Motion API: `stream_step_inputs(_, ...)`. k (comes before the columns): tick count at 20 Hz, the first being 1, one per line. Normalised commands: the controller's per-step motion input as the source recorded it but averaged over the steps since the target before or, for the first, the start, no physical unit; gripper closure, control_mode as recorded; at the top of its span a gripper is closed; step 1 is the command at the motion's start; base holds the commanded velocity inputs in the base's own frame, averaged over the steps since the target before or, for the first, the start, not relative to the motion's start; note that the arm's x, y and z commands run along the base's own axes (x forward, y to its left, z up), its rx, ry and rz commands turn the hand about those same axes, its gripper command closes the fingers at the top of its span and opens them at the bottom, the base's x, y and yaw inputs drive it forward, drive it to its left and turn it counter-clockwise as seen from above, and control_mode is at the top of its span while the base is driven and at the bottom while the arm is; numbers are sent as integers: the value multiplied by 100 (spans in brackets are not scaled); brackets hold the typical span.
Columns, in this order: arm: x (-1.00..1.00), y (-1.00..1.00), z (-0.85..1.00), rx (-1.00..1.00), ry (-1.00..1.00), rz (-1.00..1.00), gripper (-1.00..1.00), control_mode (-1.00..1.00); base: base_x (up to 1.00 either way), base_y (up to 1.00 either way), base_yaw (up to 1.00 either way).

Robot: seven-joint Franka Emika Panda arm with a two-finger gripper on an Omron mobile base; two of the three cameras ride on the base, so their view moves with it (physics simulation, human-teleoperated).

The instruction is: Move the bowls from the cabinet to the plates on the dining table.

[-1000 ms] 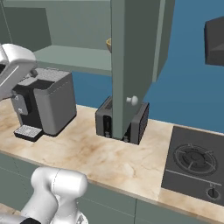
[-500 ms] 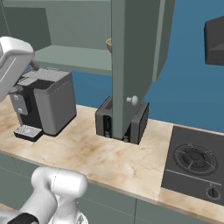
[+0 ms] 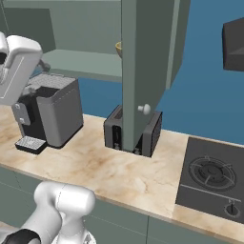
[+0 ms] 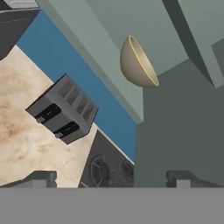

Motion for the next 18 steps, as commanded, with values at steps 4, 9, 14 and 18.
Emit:
stream_step_inputs(4, 35, -17, 0, -3, 0, -1, -100, -100, 0, 0, 0)
stream_step_inputs(9, 27, -17, 0, -2, 0, 0, -100, -100, 0, 0, 0)
stream_step_inputs(14, 22, -16, 0, 0, 0, 1, -100, -100, 0, 0, 0)
stream_step_inputs(18, 22, -15, 5, 0, 0, 0, -100, -100, 0, 0, 0)
